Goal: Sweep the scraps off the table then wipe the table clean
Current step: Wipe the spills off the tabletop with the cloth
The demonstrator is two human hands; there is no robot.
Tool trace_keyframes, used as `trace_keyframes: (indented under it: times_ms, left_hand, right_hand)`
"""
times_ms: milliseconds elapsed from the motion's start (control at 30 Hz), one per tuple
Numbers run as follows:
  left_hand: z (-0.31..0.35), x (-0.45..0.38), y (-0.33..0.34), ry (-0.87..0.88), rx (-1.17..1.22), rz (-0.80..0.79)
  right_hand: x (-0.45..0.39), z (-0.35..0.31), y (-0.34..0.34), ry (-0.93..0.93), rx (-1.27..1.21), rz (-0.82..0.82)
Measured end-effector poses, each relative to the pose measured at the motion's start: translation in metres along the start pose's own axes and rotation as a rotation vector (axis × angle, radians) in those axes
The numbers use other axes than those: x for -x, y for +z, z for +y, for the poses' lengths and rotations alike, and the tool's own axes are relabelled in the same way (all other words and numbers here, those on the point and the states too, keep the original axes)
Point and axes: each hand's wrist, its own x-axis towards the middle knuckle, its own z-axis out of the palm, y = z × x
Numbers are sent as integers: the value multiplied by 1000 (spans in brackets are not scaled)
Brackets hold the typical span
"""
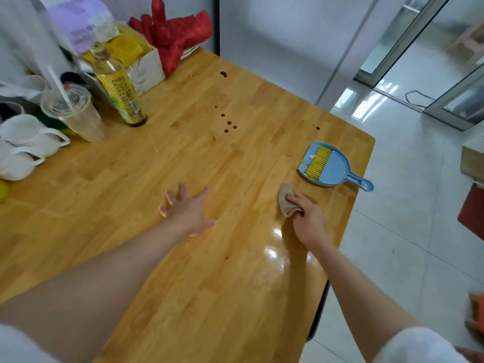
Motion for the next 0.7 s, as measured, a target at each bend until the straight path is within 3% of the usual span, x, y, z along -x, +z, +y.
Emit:
trace_keyframes:
  times_ms: [67, 133, 200, 267, 333, 400, 467, 533, 700]
  left_hand:
    - [-1, 1, -1, 1, 2, -2]
    - [-1, 4, -1, -5, 5, -11]
    - [0, 4, -3, 1, 3, -19]
    - [1, 3, -4, 5, 10, -20]
    - [-1, 3, -3, 10, 3, -23]
    - [-1, 2, 0, 18, 15, -7]
    - [-1, -1, 0, 23, 27, -1]
    - [-3, 1, 3, 27, 52, -13]
    - [13, 37, 20, -2, 17, 155]
  right_hand:
    - [-5, -19, 9, 113, -8, 69]
    - [30, -31, 33, -122, 43, -127]
    - [89, -18, 48, -491, 77, -366]
    - [113, 12, 30, -603, 49, -450]
    - [96, 44, 3, -429, -52, -246]
    - [65, 67, -24, -74, -68, -32]
    - [52, 68, -24, 77, -48, 71]
    - [70, 50, -2, 47, -39, 51]
    - [163, 45, 30, -325, -65, -269]
